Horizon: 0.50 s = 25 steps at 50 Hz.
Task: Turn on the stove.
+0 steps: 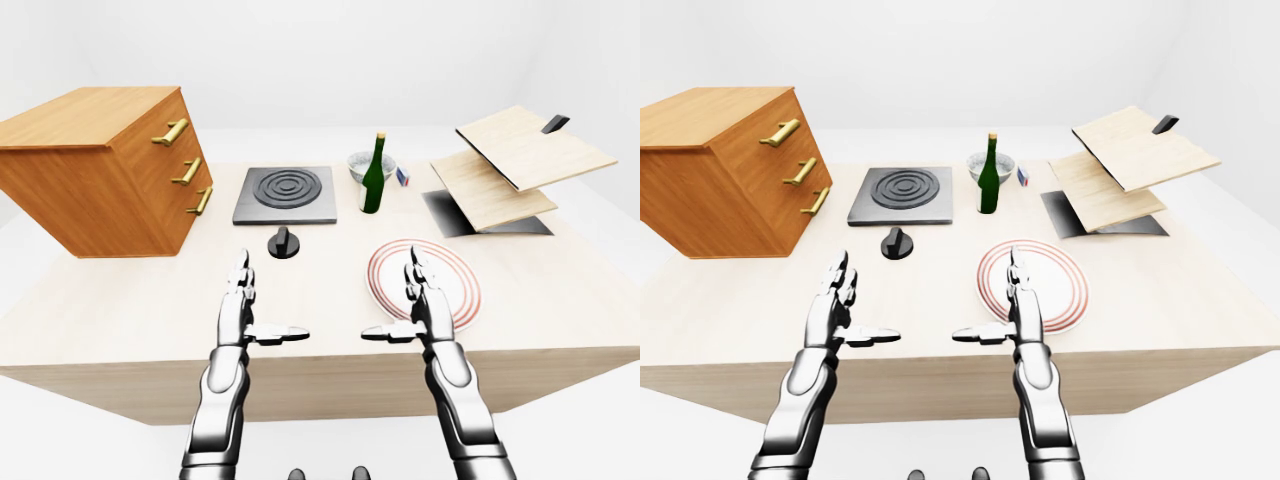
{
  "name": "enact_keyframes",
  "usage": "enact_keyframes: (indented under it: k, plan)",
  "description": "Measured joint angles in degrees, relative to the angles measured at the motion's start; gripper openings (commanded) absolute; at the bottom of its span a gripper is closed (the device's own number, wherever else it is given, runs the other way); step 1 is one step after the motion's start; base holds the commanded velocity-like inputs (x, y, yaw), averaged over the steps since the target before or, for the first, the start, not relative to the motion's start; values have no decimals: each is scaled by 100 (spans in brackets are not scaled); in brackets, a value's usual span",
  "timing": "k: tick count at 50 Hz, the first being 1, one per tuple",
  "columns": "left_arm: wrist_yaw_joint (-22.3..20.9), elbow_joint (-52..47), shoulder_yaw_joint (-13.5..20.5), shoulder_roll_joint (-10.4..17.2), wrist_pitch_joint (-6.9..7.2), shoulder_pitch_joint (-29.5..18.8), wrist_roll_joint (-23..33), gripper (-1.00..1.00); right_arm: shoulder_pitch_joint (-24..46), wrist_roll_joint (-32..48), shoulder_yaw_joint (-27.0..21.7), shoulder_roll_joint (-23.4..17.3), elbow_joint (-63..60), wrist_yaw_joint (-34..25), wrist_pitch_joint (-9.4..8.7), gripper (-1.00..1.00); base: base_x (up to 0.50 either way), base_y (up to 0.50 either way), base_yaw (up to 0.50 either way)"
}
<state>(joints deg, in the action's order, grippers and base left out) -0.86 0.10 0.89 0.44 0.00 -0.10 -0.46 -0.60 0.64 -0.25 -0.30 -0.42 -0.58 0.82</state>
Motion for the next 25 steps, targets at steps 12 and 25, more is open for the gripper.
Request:
enact_keyframes:
  k: [12, 25]
  plan:
    - [-92, 22, 102, 51, 6, -22, -54, 100, -110, 106, 2, -12, -70, -66, 138, 100, 0, 0, 0]
    - [-120, 42, 147, 71, 15, -38, -85, 100, -128, 56, -31, -28, -72, -168, 213, 100, 10, 0, 0]
